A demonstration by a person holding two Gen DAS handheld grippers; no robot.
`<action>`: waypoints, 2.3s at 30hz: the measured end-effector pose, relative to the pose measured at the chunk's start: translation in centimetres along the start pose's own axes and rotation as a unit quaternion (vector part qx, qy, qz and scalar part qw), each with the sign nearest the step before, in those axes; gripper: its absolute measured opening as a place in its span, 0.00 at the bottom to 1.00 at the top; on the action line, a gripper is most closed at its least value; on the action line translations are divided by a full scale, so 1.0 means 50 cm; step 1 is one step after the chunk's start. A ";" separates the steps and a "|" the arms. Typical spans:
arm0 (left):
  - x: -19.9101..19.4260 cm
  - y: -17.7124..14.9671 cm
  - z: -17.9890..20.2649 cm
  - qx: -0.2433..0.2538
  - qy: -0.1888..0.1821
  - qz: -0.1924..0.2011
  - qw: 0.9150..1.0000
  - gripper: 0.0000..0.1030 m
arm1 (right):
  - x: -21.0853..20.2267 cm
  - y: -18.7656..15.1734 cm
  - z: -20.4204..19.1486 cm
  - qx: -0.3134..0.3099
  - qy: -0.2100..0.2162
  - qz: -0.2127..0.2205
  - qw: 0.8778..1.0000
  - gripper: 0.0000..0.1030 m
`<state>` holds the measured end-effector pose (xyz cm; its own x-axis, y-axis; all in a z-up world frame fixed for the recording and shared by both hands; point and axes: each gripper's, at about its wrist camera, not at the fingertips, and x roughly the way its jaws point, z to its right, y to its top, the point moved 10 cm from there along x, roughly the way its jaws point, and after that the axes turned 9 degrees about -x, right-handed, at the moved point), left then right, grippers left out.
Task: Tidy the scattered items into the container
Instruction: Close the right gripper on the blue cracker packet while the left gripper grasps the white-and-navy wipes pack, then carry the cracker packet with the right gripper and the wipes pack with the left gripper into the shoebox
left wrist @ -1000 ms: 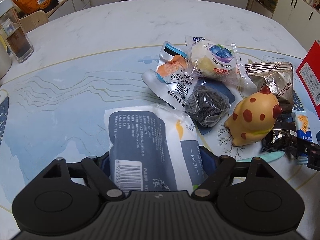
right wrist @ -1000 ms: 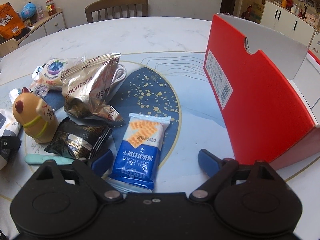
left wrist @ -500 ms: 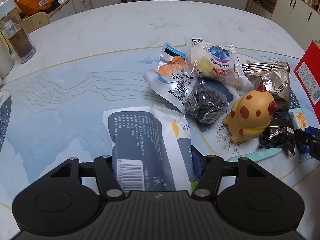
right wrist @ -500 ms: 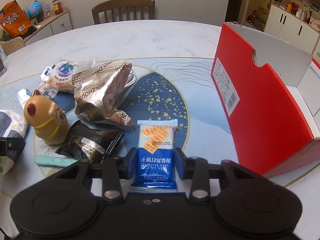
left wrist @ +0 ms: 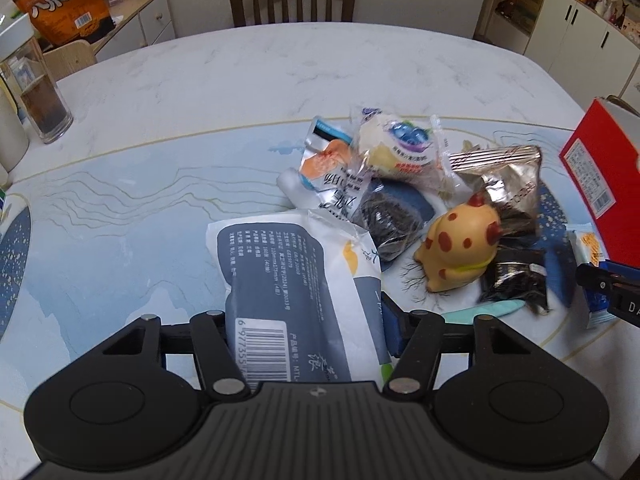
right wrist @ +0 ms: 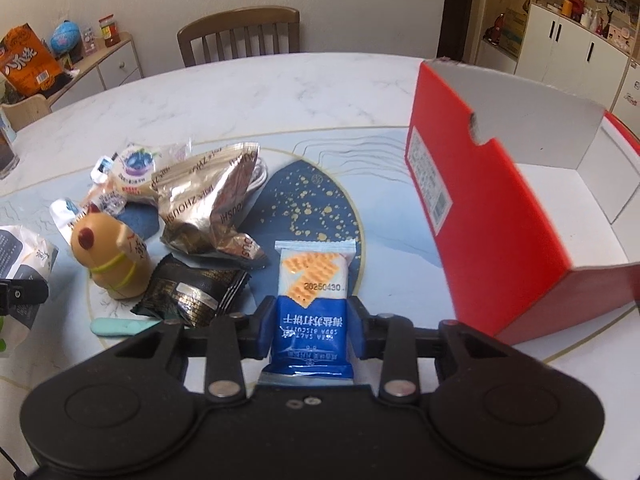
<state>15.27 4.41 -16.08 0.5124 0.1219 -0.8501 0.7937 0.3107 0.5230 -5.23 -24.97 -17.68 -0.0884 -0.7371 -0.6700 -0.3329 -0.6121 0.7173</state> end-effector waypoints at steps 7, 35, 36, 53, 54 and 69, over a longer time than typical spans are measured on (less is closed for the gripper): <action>-0.047 0.018 0.042 0.019 -0.025 0.012 0.999 0.58 | -0.055 0.018 0.015 0.016 -0.005 0.018 1.000 0.34; -0.184 0.091 0.347 0.158 -0.154 0.041 0.974 0.58 | -0.224 0.062 0.180 0.087 -0.047 0.069 0.993 0.34; -0.184 0.093 0.363 0.161 -0.160 0.041 0.973 0.58 | -0.226 0.062 0.190 0.088 -0.050 0.070 0.992 0.34; -0.157 0.067 0.624 0.228 -0.204 0.021 0.952 0.58 | -0.236 0.039 0.378 0.116 -0.087 0.072 0.987 0.34; -0.153 0.065 0.638 0.233 -0.205 0.019 0.951 0.58 | -0.234 0.039 0.388 0.116 -0.088 0.071 0.987 0.34; -0.099 0.049 0.807 0.297 -0.212 0.006 0.931 0.58 | -0.206 0.055 0.523 0.101 -0.109 0.069 0.986 0.34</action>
<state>27.92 -33.49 -8.06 0.5062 -0.3000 -0.8086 0.7638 -0.2794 0.5818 -29.79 -11.57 -13.83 -0.3391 -0.7163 -0.6098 -0.4810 -0.4251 0.7668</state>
